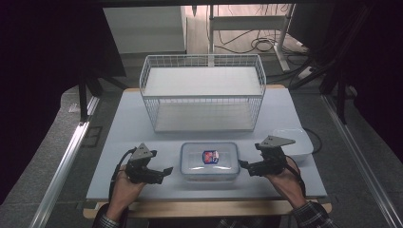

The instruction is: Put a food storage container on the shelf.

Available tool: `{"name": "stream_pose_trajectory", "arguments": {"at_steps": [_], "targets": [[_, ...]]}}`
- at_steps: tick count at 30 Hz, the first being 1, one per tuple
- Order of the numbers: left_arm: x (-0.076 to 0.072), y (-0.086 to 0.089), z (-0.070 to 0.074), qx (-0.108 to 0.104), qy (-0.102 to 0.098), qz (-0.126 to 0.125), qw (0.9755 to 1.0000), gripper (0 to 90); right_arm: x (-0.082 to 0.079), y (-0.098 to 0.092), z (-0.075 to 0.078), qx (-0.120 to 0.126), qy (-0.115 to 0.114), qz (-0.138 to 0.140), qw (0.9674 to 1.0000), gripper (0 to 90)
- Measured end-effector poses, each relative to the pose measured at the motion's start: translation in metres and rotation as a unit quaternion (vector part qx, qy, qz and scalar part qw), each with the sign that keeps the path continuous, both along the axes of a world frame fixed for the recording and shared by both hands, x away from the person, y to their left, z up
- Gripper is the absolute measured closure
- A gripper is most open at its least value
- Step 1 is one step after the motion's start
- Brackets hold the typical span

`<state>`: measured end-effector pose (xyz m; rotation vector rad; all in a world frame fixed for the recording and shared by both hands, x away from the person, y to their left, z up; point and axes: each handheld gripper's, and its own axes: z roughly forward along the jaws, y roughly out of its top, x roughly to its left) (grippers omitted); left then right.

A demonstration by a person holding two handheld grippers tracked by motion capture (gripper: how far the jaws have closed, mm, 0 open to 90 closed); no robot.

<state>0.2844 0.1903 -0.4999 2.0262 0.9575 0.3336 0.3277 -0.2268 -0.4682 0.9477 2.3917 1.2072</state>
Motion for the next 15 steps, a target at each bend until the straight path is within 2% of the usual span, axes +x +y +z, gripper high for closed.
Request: {"name": "stream_pose_trajectory", "arguments": {"at_steps": [4,6,9,10,11,12,15], "targets": [[0.004,-0.006,0.006,0.006,0.011,-0.004,0.9999,8.7,0.000,0.007,0.003,0.014,0.015,0.002,0.9998,3.4],[0.008,-0.014,0.010,0.017,0.021,-0.013,0.9995,8.5,0.002,0.009,0.004,0.020,0.024,0.009,0.9994,3.8],[0.011,-0.021,0.012,0.024,0.022,-0.021,0.9993,6.4,0.003,0.014,0.004,0.005,0.023,0.016,0.9996,5.7],[0.014,-0.028,0.015,0.016,0.025,-0.029,0.9992,7.0,0.003,0.016,0.004,-0.001,0.022,0.017,0.9996,6.3],[0.014,-0.028,0.015,0.016,0.025,-0.029,0.9992,7.6,0.003,0.016,0.004,-0.001,0.022,0.017,0.9996,6.3],[0.016,-0.031,0.016,0.019,0.025,-0.034,0.9989,7.5,0.004,0.020,0.005,-0.015,0.017,0.023,0.9995,8.5],[0.023,-0.041,0.020,0.024,0.028,-0.042,0.9984,8.4,0.004,0.024,0.005,-0.018,0.013,0.025,0.9994,10.8]]}}
